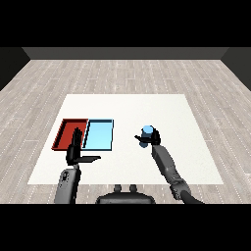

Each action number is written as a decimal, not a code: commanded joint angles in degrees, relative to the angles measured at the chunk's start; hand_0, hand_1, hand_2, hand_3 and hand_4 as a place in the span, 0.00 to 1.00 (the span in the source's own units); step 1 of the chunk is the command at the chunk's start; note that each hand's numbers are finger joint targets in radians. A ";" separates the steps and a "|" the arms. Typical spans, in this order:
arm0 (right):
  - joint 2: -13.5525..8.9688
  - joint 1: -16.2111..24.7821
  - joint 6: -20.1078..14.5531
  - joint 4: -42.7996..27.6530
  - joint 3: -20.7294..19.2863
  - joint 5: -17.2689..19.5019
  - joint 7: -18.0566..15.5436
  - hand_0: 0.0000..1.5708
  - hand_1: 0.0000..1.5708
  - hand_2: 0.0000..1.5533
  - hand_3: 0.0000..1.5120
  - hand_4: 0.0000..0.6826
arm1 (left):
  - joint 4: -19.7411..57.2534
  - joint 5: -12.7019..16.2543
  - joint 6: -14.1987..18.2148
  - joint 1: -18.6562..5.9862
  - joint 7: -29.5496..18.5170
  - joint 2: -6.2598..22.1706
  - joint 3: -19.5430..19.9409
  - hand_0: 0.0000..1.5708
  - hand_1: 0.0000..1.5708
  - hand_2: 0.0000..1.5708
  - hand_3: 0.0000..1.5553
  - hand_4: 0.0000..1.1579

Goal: Pick the blue can and put it in the blue box

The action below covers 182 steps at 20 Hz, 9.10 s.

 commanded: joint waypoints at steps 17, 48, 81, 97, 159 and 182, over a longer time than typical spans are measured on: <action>1.00 -1.93 -8.64 -16.83 13.15 0.27 3.43 0.92 0.92 0.95 0.91 0.79 | 8.14 -0.69 1.26 -4.99 -1.23 -2.46 -6.58 0.00 0.00 0.00 0.00 0.00; 1.00 7.08 -3.62 -37.41 15.36 5.57 10.88 0.93 0.93 0.95 0.91 0.81 | 13.96 6.59 11.06 -16.64 3.94 -2.54 -21.38 0.00 0.00 0.00 0.00 0.00; 1.00 3.28 -9.07 -32.38 26.80 -2.73 4.87 0.91 0.91 0.94 0.91 0.81 | 31.97 22.85 24.71 -30.96 -1.39 -2.54 -35.93 0.00 0.00 0.00 0.00 0.00; -0.35 8.89 -9.63 -43.67 30.53 1.10 11.45 0.92 0.92 0.93 0.90 0.76 | 35.91 28.46 27.16 -33.74 -4.70 -2.50 -41.87 0.00 0.00 0.00 0.00 0.00; -7.39 19.37 -0.52 -61.21 6.38 -12.13 11.53 0.00 0.00 0.00 0.00 0.00 | 39.45 20.16 35.60 -37.63 5.94 9.00 -24.44 1.00 1.00 1.00 0.95 0.97; -6.37 17.45 1.21 -50.59 2.56 -11.80 7.83 0.00 0.00 0.00 0.00 0.00 | 89.71 15.35 27.56 -48.72 15.13 7.73 -17.71 0.61 0.61 0.55 0.52 0.80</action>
